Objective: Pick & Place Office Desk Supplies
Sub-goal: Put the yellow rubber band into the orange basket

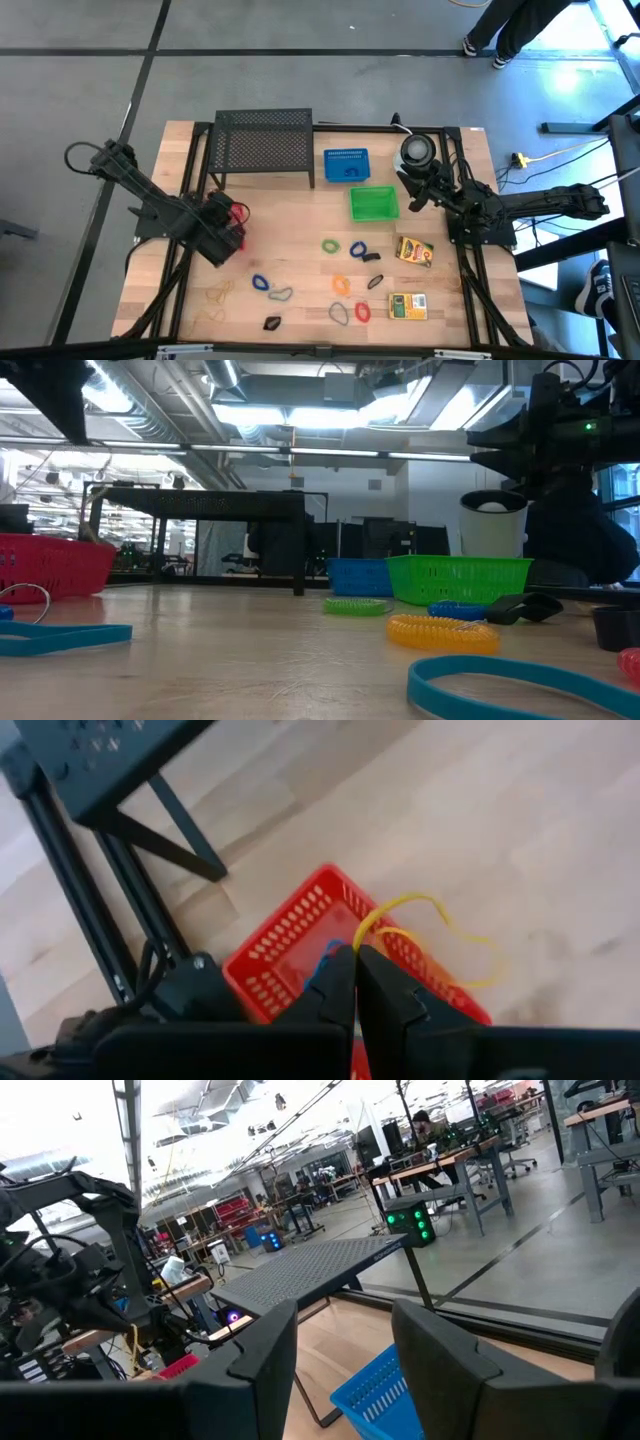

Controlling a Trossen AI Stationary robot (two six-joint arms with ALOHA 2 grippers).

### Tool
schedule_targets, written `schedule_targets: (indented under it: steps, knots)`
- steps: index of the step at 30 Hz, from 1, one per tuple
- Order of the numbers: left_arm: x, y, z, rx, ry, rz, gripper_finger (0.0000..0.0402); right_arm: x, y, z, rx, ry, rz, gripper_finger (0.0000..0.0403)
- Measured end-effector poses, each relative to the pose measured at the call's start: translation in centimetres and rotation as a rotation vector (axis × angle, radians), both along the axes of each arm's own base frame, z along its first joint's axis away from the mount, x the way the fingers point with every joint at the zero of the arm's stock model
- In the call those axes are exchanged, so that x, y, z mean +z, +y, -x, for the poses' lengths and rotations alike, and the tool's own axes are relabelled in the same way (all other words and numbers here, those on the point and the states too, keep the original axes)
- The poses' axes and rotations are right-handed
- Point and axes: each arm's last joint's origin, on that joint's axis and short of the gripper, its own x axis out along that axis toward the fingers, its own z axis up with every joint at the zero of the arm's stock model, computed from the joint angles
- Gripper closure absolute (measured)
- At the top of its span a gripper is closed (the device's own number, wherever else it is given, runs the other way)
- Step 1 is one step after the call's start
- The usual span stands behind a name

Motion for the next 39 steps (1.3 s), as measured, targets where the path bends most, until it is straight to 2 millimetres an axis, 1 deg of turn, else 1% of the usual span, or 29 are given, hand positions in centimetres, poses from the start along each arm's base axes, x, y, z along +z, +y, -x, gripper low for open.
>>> schedule_targets:
  steps: [5,8,12,16,24,33,39]
  knots:
    - [0.8,0.6,1.0,0.0,-0.024,0.064,0.0397,0.0,0.0,0.0,0.0,0.0,0.0,0.0237]
    - [1.0,0.7,1.2,-0.001,-0.029,0.079,0.0397,0.0,0.0,0.0,0.0,0.0,0.0,0.0237]
    - [0.7,0.4,1.1,-0.045,0.044,0.119,0.0399,0.0,0.0,0.0,0.0,0.0,0.0,0.0237]
    - [0.2,-0.4,0.9,-0.067,0.101,0.131,0.0396,0.0,0.0,0.0,0.0,0.0,0.0,0.0237]
    - [-1.9,-2.1,-0.7,-0.088,0.185,0.025,0.0387,0.0,0.0,0.0,0.0,0.0,0.0,0.0237]
    - [-4.3,-3.4,-2.1,-0.088,0.332,-0.007,0.0334,0.0,0.0,0.0,0.0,0.0,0.0,0.0237]
    - [-4.8,-3.7,-2.4,-0.082,0.359,-0.019,0.0309,0.0,0.0,0.0,0.0,0.0,0.0,0.0237]
